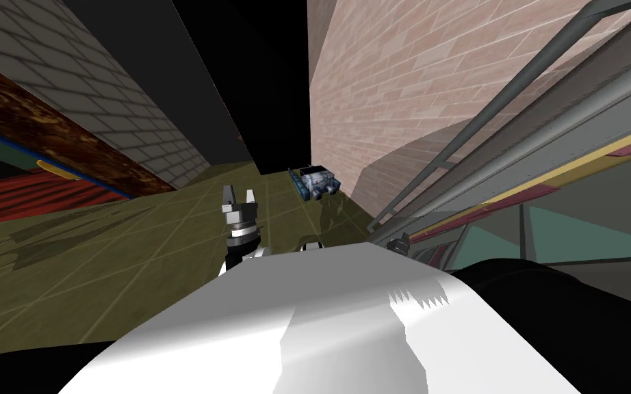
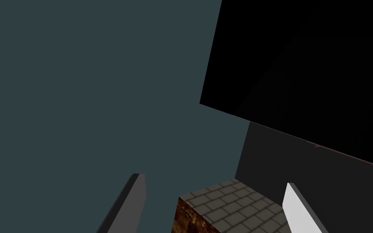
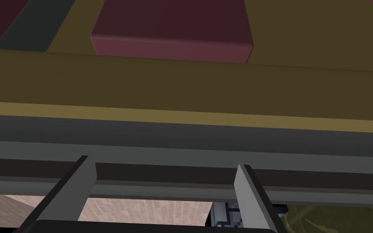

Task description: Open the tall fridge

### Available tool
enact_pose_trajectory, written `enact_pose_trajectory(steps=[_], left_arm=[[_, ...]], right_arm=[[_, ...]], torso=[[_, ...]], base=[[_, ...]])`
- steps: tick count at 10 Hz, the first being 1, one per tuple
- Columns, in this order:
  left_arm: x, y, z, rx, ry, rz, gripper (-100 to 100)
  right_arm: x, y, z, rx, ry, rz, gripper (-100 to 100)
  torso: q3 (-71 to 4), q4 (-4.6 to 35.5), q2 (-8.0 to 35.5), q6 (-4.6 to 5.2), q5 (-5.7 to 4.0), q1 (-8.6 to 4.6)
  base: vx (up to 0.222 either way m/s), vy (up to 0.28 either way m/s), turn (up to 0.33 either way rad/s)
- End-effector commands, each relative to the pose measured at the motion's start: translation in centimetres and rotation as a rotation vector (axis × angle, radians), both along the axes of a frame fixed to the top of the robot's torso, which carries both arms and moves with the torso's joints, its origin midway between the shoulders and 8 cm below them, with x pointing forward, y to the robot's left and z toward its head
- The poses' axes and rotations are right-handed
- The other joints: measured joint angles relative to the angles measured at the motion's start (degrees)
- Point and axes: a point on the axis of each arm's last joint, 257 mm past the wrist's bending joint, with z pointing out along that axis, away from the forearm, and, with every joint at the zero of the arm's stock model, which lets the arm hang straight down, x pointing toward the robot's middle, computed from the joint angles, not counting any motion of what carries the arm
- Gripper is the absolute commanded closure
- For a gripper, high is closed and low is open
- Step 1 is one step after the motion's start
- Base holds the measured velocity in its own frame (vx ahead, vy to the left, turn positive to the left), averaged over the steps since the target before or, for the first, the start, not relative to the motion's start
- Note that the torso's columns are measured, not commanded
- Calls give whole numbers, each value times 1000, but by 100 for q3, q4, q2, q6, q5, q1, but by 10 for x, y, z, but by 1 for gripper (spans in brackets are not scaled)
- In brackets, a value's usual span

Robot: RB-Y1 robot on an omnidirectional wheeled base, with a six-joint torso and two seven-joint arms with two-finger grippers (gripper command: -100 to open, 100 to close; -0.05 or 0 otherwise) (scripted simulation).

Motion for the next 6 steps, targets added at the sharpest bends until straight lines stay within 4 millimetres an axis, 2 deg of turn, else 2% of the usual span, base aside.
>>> enact_pose_trajectory(steps=[1,3,5,6], left_arm=[[0,0,0,0,0,0,0],[0,0,0,0,0,0,0],[0,0,0,0,0,0,0],[0,0,0,0,0,0,0]], right_arm=[[1,1,0,2,1,4,100],[-5,-7,1,1,1,-21,100],[-19,-22,2,-1,1,-71,100],[-19,-22,2,-1,1,-71,100]], torso=[[-2,-4,0,-5,-10,8],[-14,-15,-32,-13,-23,21],[-35,-23,-63,-14,-24,2],[-39,-21,-67,-11,-16,-24]], base=[[6,8,4],[147,28,-44],[293,65,-58],[268,60,-21]])
